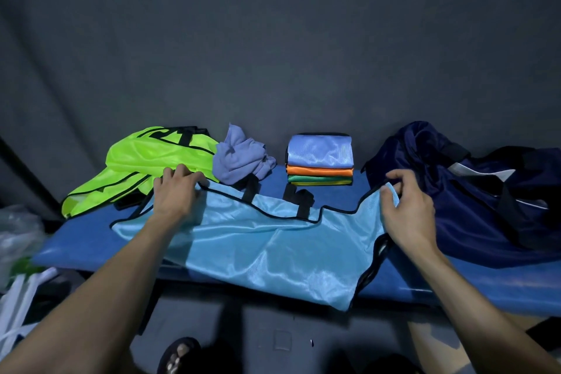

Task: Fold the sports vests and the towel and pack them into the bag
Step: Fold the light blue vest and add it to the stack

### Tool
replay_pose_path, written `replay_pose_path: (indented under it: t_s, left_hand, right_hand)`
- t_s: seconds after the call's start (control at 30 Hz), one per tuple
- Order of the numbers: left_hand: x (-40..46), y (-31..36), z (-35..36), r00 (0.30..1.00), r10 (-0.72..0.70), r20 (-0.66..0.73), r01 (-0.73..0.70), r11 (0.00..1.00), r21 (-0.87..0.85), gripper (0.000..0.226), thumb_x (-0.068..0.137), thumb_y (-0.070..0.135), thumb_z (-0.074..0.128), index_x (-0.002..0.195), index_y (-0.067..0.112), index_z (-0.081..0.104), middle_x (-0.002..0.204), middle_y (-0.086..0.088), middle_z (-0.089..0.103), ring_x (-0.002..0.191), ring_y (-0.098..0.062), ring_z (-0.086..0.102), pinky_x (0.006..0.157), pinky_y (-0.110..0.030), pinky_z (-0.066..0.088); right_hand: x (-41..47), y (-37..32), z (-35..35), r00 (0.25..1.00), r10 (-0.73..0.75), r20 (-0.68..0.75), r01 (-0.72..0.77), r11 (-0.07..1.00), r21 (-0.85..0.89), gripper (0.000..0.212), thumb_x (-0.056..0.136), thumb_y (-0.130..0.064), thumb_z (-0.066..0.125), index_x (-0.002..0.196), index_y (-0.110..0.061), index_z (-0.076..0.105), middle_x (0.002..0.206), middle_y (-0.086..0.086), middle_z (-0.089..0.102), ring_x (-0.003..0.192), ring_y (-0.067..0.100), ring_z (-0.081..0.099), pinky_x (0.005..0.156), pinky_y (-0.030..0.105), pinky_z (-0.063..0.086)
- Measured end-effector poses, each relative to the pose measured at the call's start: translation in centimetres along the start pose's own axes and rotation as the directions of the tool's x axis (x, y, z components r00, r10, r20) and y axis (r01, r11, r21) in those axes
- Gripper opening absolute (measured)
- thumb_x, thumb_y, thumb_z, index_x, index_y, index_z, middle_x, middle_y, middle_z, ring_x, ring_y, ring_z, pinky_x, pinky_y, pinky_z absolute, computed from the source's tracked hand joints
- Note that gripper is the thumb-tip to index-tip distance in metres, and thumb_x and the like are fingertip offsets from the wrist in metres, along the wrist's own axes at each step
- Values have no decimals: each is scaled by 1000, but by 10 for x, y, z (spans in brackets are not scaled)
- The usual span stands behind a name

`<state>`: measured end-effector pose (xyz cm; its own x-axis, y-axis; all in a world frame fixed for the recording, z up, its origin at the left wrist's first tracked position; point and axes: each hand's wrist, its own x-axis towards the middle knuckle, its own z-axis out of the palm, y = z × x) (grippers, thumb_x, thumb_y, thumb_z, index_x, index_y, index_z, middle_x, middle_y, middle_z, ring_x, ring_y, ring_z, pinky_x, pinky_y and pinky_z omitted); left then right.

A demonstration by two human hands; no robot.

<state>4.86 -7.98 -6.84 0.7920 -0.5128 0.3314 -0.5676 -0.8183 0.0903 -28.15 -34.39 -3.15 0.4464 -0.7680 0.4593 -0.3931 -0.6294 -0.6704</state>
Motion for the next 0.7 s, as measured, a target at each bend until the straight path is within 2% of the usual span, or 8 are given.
replay_pose_path:
  t_s: [0.13,0.27,0.33,0.4,0.47,0.5,0.6,0.7]
  left_hand:
    - [7,-8,4,999,19,-39,-18,999,30,12,90,38,59,100,38,67,101,-2,51,98,-28,46,85,-44,39]
    - [17,-14,4,992,-5,-124,8,1000,29,15,96,31,55,98,20,65,96,-9,53,92,-32,48,77,-43,37]
    - [27,-17,-3,979,-138,-153,133,990,-42,14,98,24,54,101,13,63,97,-16,59,92,-38,55,76,-44,37]
    - [34,-17,-7,940,-307,-151,279,943,-182,16,101,25,50,106,12,59,96,-21,65,91,-44,62,74,-42,38]
    - [37,-12,-8,903,-421,-93,375,873,-312,18,102,29,48,108,14,57,98,-23,66,94,-46,62,74,-42,37]
    - [36,-8,-8,899,-435,-51,395,856,-332,18,101,27,48,111,15,58,102,-23,66,97,-45,62,76,-42,38]
    - [34,-1,-5,940,-339,26,336,916,-220,30,95,17,55,125,13,55,119,-21,62,109,-43,59,85,-47,44]
    - [29,16,-12,973,-223,-64,216,970,-110,43,88,18,67,128,9,54,125,-21,52,113,-43,51,89,-52,44]
  right_hand:
    - [2,-1,5,1000,0,0,0,1000,-14,20,100,-16,54,120,-16,54,78,-3,59,75,25,58,74,39,44]
    - [4,-2,6,1000,9,-18,-10,1000,-29,19,99,-15,55,119,-16,55,79,-3,60,77,28,58,74,40,43]
    - [6,-2,7,999,13,-29,-14,999,-29,19,99,-15,55,118,-15,55,79,-4,60,76,28,58,73,41,44]
    - [6,-3,7,999,19,-33,-20,999,-31,19,99,-15,55,118,-15,55,78,-6,59,75,28,58,73,41,44]
    - [6,-2,6,999,26,-34,-27,999,-27,19,99,-14,54,117,-15,54,76,-5,58,73,26,58,72,40,43]
    - [6,-2,6,999,28,-34,-29,999,-23,19,99,-14,54,117,-15,54,76,-4,58,71,25,57,71,39,43]
    - [6,-3,2,999,44,-32,-45,999,-21,19,99,-14,54,118,-15,54,76,-2,58,70,19,57,71,37,41]
    - [7,-4,-4,997,63,-43,-63,998,-11,20,98,-14,53,118,-15,54,78,-5,58,73,21,57,73,36,40]
